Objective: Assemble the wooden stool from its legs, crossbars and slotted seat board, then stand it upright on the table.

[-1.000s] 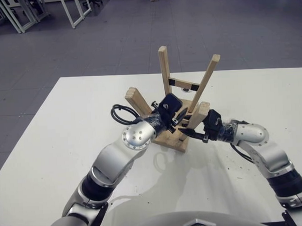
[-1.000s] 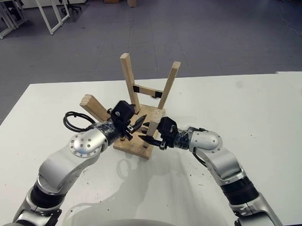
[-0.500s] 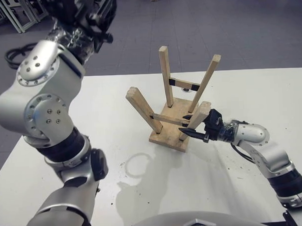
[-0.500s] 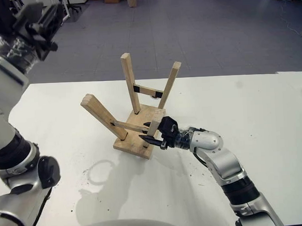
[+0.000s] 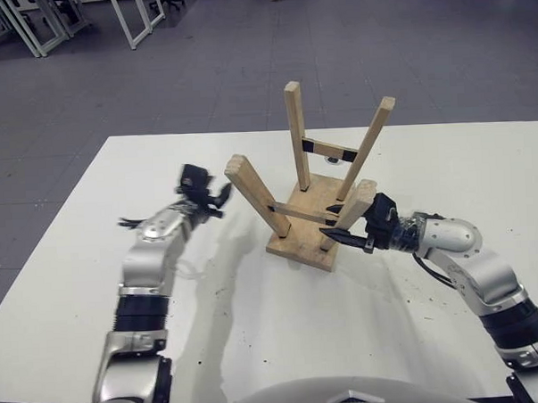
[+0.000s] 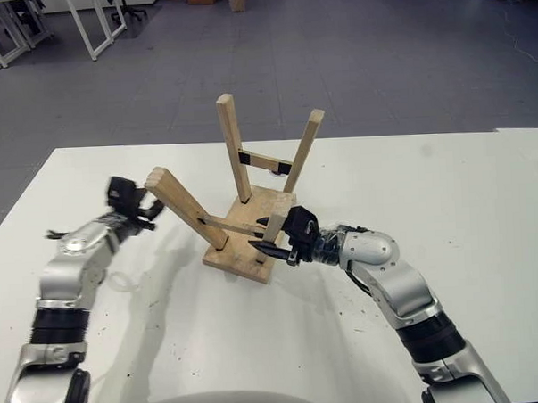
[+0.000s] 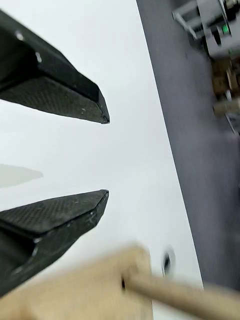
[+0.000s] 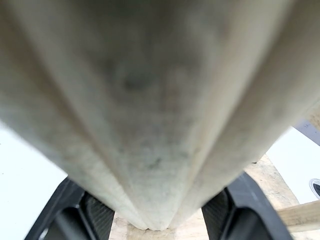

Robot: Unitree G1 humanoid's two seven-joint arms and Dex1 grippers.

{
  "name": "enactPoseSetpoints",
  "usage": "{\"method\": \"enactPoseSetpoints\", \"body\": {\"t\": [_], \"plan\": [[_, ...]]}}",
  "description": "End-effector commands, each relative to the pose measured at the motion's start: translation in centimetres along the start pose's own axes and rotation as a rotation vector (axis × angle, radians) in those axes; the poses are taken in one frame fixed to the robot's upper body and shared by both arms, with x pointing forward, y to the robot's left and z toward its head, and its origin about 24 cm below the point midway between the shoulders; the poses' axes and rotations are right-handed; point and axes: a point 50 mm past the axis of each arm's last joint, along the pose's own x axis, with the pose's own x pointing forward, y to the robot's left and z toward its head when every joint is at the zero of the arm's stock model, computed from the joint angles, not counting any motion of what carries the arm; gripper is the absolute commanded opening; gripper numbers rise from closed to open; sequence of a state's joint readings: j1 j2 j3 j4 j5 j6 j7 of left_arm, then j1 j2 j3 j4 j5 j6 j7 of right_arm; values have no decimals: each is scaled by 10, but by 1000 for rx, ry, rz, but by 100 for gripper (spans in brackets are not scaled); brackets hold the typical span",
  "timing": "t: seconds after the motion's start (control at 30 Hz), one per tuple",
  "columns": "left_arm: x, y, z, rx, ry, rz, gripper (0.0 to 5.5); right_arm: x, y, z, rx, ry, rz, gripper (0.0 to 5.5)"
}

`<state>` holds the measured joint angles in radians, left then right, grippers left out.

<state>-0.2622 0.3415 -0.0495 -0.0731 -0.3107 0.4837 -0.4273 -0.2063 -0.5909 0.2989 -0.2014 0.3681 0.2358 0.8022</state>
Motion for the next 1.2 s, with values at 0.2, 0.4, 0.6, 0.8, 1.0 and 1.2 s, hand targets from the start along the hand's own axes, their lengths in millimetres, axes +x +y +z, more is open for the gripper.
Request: {"method": "enactPoseSetpoints", "body": {"t": [0.2,0.4,0.6,0.8,1.0,1.2], "plan": [[-39,-68,-50,31,291,-404,247,-29,28,-81,252,429,104,204],[-77,-23,-76,137,542,-362,247,-25,10,-70,250,306,247,204],[-75,-40,-70,104,526,-454,247,-9,-25,-48,124,216,282,204],[-73,-41,-74,97,531,-429,247,-6,-31,-41,-4,172,297,204],[-73,-40,-76,107,532,-399,241,-3,-34,-38,-80,167,255,308],[-76,-32,-71,155,550,-388,241,-21,-45,-40,-133,247,232,414]]}}
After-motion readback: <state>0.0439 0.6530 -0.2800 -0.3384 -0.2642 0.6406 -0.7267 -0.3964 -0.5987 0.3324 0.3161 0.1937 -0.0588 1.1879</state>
